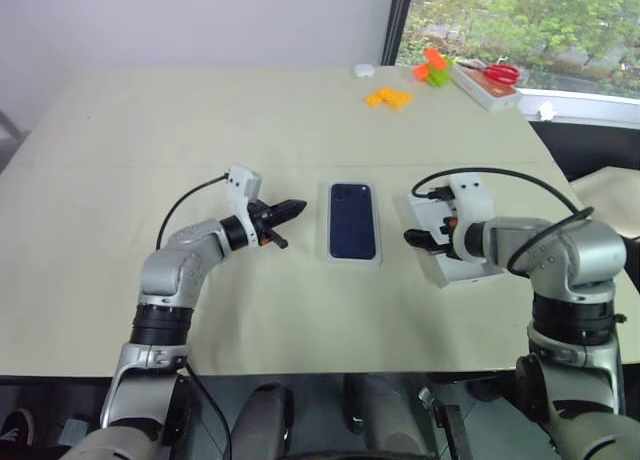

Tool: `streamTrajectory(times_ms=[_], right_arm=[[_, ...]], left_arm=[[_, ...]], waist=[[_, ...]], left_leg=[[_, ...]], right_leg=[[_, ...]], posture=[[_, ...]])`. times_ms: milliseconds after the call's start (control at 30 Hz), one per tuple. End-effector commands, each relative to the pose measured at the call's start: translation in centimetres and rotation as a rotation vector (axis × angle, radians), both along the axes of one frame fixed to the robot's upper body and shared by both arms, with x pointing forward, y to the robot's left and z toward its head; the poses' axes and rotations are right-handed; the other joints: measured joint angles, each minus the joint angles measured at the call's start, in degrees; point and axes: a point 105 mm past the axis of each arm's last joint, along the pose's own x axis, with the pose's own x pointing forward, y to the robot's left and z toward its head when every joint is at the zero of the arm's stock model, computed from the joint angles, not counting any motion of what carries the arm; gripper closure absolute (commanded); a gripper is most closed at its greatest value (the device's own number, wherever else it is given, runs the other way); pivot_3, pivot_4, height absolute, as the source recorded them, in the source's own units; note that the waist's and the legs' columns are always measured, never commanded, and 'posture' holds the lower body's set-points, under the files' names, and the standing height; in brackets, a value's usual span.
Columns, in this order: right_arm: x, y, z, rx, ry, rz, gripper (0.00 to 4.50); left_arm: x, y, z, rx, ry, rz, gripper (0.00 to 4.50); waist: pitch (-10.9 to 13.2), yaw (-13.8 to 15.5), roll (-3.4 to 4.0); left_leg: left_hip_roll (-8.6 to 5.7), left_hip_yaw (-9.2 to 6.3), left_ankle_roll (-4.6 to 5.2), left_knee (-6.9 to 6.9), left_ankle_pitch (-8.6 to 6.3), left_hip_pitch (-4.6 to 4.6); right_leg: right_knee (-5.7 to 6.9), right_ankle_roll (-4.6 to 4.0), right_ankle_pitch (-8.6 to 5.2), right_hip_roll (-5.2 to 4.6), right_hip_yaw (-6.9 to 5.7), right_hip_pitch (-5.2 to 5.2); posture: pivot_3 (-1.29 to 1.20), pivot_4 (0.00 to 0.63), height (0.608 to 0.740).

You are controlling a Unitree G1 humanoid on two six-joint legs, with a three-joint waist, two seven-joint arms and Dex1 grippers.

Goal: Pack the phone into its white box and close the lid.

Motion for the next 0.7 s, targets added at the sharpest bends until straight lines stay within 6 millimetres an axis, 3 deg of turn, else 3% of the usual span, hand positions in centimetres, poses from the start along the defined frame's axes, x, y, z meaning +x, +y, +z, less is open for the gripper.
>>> streamTrajectory(times_ms=[33, 267, 333, 567, 700], right_arm=[[0.19, -0.41, 0.30, -0.009, 0.009, -0.013, 0.05], [0.54, -0.15, 0.58, -0.019, 0.023, 0.002, 0.05], [0.74, -0.18, 0.68, -0.023, 0.026, -0.003, 0.85], [0.59, 0.07, 0.34, -0.081, 0.027, 0.009, 4.35], [0.61, 0.37, 0.69, -0.087, 0.010, 0.021, 4.48]], left_arm=[[-0.39, -0.09, 1.11, -0.015, -0.044, -0.002, 4.50], [-0.57, -0.04, 0.94, -0.019, -0.038, 0.011, 4.50], [-0.55, -0.09, 0.95, -0.022, -0.038, 0.013, 4.50], [-0.51, -0.13, 1.01, -0.026, -0.038, 0.017, 4.50], [-0.42, -0.02, 1.03, -0.026, -0.035, 0.022, 4.50]], waist=[[0.00, 0.05, 0.00], [0.00, 0.05, 0.00], [0.00, 0.01, 0.00], [0.00, 0.04, 0.00], [0.00, 0.05, 0.00]], left_leg=[[0.00, -0.01, 0.00, 0.00, 0.00, 0.00], [0.00, 0.00, 0.00, 0.01, 0.00, 0.01], [0.01, -0.01, 0.00, 0.01, 0.00, 0.01], [0.02, -0.02, 0.00, 0.01, 0.00, 0.00], [0.01, -0.01, 0.00, 0.01, 0.00, 0.00]], right_leg=[[0.00, 0.00, 0.00, 0.00, 0.00, 0.00], [0.00, 0.00, 0.00, 0.02, 0.00, 0.02], [0.00, 0.00, 0.00, 0.03, 0.00, 0.01], [0.00, 0.00, 0.00, 0.05, -0.01, 0.01], [0.00, 0.00, 0.00, 0.04, 0.00, 0.02]], posture=[[0.00, 0.150, 0.740], [0.00, 0.150, 0.740], [0.00, 0.150, 0.740], [0.00, 0.150, 0.740], [0.00, 0.150, 0.740]])
